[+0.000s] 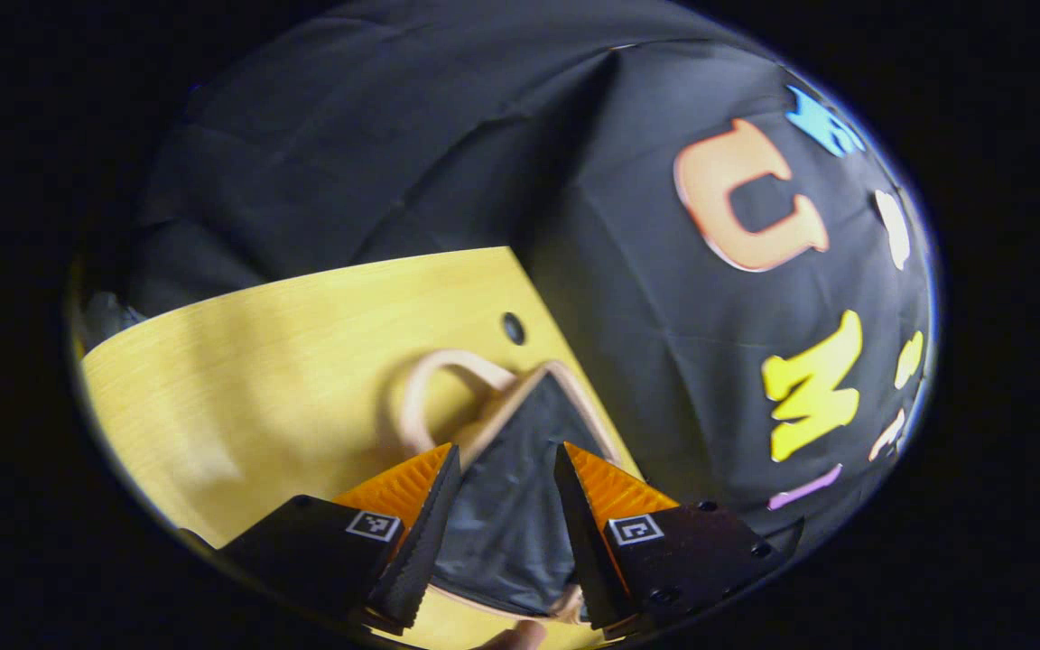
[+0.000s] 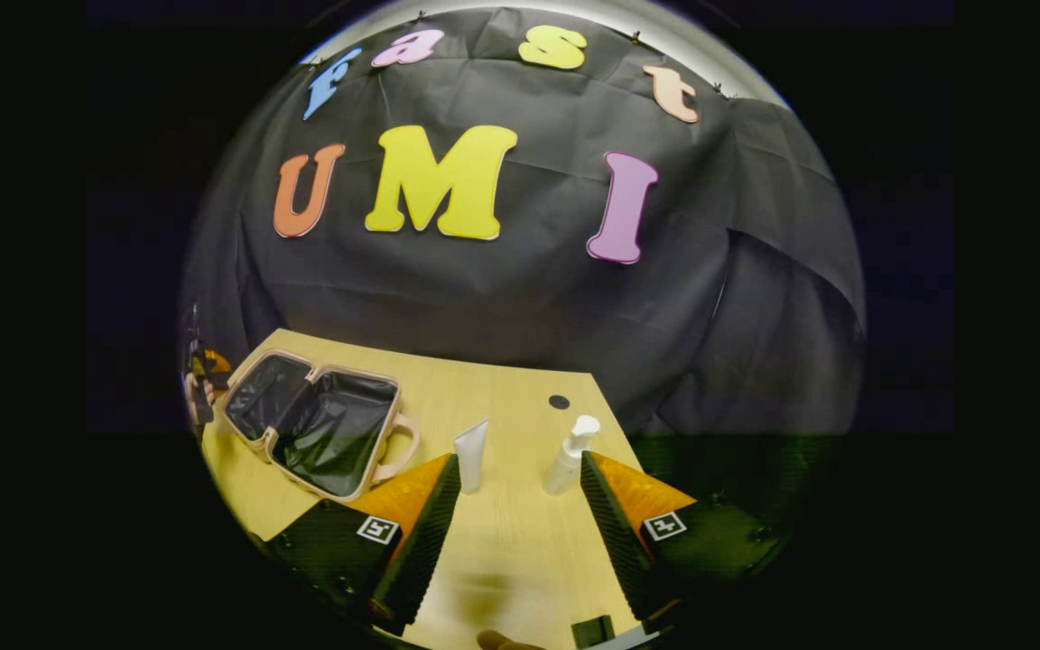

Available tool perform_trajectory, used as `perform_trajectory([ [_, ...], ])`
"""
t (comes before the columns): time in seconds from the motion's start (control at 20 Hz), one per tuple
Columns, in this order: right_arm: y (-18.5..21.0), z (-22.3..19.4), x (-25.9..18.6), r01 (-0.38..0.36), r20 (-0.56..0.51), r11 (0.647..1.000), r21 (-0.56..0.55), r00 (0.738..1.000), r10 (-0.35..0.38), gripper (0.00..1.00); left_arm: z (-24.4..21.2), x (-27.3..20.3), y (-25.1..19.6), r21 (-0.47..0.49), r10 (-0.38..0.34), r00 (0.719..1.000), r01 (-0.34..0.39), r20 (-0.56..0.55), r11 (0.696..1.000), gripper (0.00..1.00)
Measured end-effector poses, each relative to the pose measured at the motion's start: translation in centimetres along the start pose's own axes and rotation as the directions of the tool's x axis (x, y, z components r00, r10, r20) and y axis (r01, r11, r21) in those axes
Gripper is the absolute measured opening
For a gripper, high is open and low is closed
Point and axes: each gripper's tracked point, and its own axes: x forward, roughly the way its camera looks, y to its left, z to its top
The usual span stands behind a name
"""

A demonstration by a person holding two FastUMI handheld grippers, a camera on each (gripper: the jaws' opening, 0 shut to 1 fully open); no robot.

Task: First open the suitcase, pack the skin care products into it, and then close the suitcase.

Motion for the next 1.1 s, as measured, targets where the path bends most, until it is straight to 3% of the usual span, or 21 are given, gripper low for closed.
perform_trajectory([
  [0.2,-4.2,-0.8,0.7,-0.013,0.049,1.000,-0.015,0.999,0.013,0.80,-6.7,-2.5,-7.8,0.209,-0.068,0.996,0.077,-0.051,0.975,0.69],
  [0.45,-7.3,-2.4,2.2,-0.080,0.040,0.997,0.019,0.996,0.079,0.79,-18.3,-4.9,-17.9,0.332,-0.145,0.970,0.203,-0.193,0.921,0.70],
  [0.6,-9.3,-2.7,2.9,-0.102,0.043,0.994,0.026,0.994,0.101,0.79,-25.5,-5.2,-22.4,0.423,-0.166,0.945,0.277,-0.281,0.863,0.70],
  [0.75,-11.7,-3.3,3.3,-0.110,0.046,0.994,0.016,0.993,0.109,0.80,-31.8,-4.7,-24.8,0.516,-0.144,0.924,0.321,-0.354,0.794,0.70],
  [1.1,-16.4,-5.3,4.3,-0.118,-0.009,0.989,0.091,0.993,0.119,0.79,-40.4,-0.9,-27.9,0.692,-0.106,0.924,0.348,-0.368,0.632,0.70],
])
